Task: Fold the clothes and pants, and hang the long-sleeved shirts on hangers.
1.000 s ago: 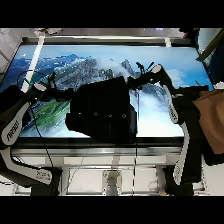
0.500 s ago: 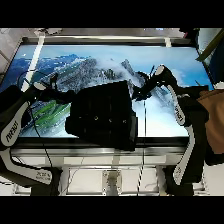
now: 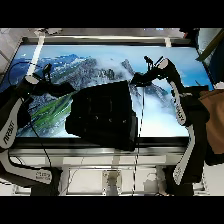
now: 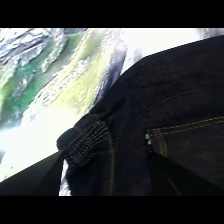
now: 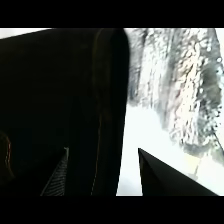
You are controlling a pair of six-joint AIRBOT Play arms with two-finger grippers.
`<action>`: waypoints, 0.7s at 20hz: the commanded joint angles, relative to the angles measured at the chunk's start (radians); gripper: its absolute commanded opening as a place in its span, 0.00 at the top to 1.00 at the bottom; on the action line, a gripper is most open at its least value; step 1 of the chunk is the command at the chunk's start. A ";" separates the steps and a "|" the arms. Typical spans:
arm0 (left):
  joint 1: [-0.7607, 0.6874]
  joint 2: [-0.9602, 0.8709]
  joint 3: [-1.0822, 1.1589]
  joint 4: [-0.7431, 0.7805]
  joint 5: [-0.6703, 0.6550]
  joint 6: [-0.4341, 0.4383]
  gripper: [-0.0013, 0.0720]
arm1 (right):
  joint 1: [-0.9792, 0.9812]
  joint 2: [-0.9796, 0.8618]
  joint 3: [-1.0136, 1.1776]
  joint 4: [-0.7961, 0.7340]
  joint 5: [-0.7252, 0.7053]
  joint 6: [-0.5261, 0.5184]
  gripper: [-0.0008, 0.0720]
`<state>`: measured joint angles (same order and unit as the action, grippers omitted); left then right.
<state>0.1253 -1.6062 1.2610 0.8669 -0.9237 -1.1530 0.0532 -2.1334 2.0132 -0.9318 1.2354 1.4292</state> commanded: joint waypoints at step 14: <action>0.004 -0.121 0.005 -0.023 -0.005 -0.005 0.19 | 0.032 -0.124 0.008 0.197 -0.104 -0.008 0.42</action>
<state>0.1318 -1.7061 1.2652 0.8932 -0.9287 -1.1656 0.0662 -2.2547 2.0205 -0.7364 1.1328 1.4212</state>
